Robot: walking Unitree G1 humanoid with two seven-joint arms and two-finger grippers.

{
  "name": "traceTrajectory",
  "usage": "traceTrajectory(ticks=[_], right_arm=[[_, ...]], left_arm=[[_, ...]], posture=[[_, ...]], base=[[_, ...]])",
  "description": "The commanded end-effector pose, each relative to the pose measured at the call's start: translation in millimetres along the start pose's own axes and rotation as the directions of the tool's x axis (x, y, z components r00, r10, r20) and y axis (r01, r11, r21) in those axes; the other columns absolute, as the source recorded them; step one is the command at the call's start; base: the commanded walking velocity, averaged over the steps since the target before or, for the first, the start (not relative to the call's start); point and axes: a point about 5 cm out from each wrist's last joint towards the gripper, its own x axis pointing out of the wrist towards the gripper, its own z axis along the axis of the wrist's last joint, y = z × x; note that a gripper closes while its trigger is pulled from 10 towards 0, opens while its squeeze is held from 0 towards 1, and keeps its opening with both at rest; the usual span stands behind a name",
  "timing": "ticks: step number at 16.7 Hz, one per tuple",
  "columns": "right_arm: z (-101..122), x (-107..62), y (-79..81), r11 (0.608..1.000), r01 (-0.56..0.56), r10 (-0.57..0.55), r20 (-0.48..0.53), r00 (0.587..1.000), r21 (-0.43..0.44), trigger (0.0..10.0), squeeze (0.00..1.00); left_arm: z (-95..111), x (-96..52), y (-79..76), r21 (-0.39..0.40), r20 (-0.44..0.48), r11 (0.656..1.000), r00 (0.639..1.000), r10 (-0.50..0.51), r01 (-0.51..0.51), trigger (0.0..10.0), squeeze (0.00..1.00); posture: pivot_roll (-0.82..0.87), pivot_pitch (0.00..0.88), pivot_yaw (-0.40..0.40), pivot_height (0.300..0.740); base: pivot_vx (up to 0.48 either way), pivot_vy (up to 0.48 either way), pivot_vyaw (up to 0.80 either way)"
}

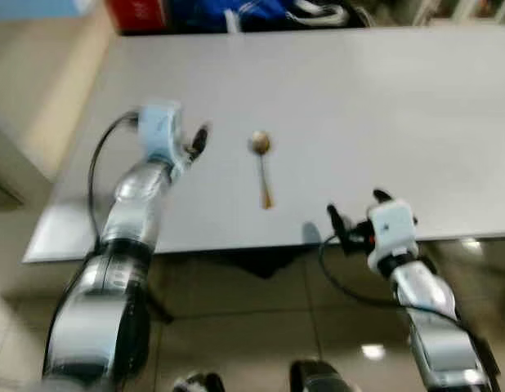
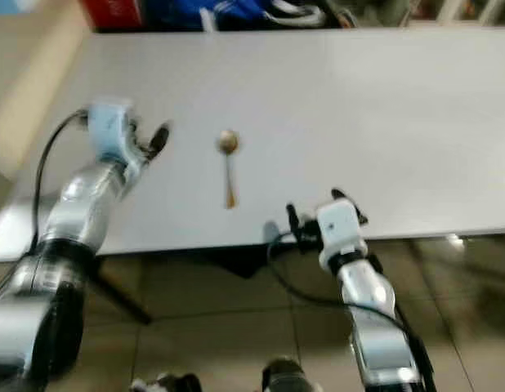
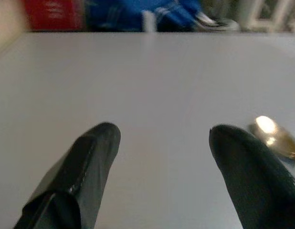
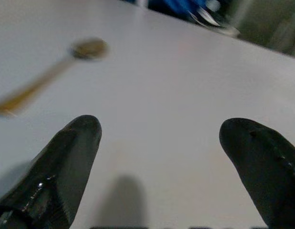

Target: Setting the table

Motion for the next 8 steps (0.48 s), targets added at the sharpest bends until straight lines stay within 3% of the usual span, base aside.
traceTrajectory(ticks=[1, 3, 5, 6, 8], right_arm=[[-4.9, 1.0, 3.2, 1.000, -0.006, 0.006, -0.006, 1.000, 0.017, 10.0, 0.00], [-7.0, 3.0, 8.7, 1.000, -0.009, 0.009, 0.002, 1.000, 0.022, 10.0, 0.00], [-8.8, 2.8, 15.8, 1.000, -0.017, 0.017, 0.016, 1.000, 0.021, 10.0, 0.00], [-8.9, 3.0, 15.5, 1.000, 0.019, -0.020, 0.026, 0.999, 0.019, 10.0, 0.00], [-8.4, 3.4, 16.5, 0.999, 0.045, -0.045, 0.033, 0.998, 0.003, 10.0, 0.00]], left_arm=[[8.1, -7.7, 1.1, -0.059, 0.037, 0.998, 0.999, -0.011, 0.013, 10.0, 0.00], [-0.5, -39.7, -5.1, -0.001, 0.038, 0.996, 0.996, -0.085, 0.085, 10.0, 0.00], [-20.4, -72.8, -19.3, -0.118, -0.024, 0.987, 0.993, -0.116, 0.112, 10.0, 0.00], [-39.9, -88.3, -37.6, -0.177, -0.085, 0.975, 0.985, -0.148, 0.131, 10.0, 0.00], [-50.0, -89.0, -46.9, -0.152, -0.112, 0.981, 0.984, -0.136, 0.119, 10.0, 0.00]], posture=[[-0.16, 0.000, 0.041, 0.736], [-0.14, 0.000, 0.047, 0.736], [-0.14, 0.000, 0.062, 0.736], [-0.14, 0.000, 0.066, 0.736], [-0.14, 0.000, 0.071, 0.736]], base=[[0.000, 0.000, 0.00], [0.000, 0.000, 0.00], [0.000, 0.000, 0.00], [0.000, 0.000, 0.00], [0.000, 0.000, 0.00]])
